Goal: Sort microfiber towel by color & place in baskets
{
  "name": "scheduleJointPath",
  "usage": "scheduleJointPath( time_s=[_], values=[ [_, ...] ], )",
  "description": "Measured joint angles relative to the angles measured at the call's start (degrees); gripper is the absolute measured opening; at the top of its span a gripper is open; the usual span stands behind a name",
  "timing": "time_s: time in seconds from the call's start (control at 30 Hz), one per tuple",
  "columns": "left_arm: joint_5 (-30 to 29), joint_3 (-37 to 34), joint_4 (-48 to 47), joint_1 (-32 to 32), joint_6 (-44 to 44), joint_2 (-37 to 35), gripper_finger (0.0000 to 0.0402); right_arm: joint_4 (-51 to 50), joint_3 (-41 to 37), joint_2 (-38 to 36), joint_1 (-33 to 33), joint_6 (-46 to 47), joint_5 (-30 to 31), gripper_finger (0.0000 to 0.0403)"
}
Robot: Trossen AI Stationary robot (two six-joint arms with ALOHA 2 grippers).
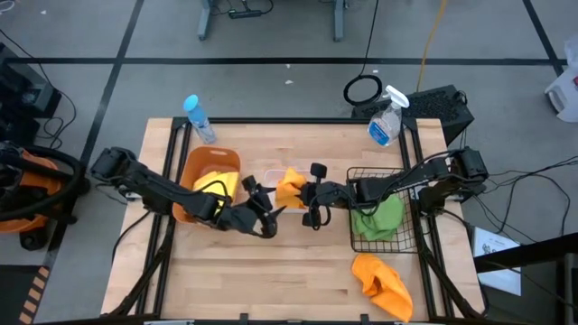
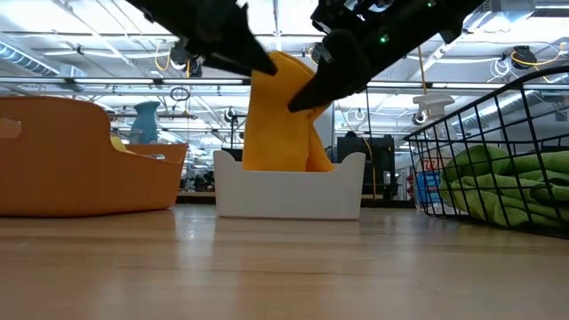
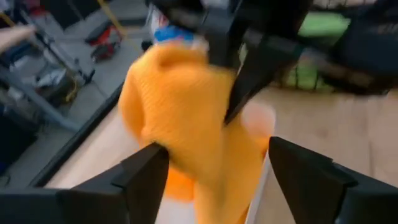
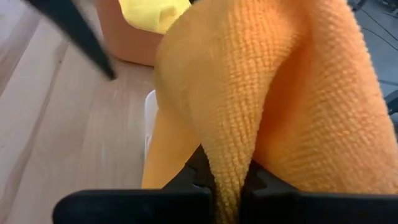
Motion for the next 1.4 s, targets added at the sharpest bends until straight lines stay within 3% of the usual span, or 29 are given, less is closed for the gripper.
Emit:
scheduleJointPath(
  time_s=[0.13,0.23,0.37,0.43,0.5,0.73,0.93,1.17,1.4],
  values=[
    [1.60,0.02,7.09,2.13,4.92,2.46,0.0279,0.91,0.01,0.00,0.00,-1.01,0.00,0.0004],
    [4.64,0.01,6.41,4.12,5.95,4.32,0.0244,0.98,0.00,0.00,0.00,-1.81,-0.06,0.0005],
    [4.79,-0.02,4.22,5.22,5.97,5.15,0.0131,-0.47,0.00,0.00,0.77,-1.83,-0.17,0.0027],
    [4.87,-0.02,3.53,5.22,6.95,5.15,0.0058,-1.71,0.01,0.00,1.27,-1.89,-0.11,0.0053],
    [4.88,-0.02,3.06,5.10,7.55,4.93,0.0019,-3.60,0.01,-0.38,1.82,-1.90,0.01,0.0084],
    [2.92,-0.02,2.55,4.53,14.03,3.83,0.0013,-12.12,0.00,-6.43,4.30,-1.76,0.09,0.0189],
    [4.06,0.00,0.49,4.76,18.23,3.72,0.0010,-16.93,0.02,-12.38,5.31,1.21,4.09,0.0228],
    [5.41,0.00,-3.08,5.30,16.81,3.73,0.0015,-14.97,0.02,-12.62,4.34,2.72,8.61,0.0216],
    [9.27,0.00,-2.74,5.75,17.81,3.73,0.0020,-6.87,0.02,-6.58,2.55,-0.30,7.07,0.0130]
  ],
)
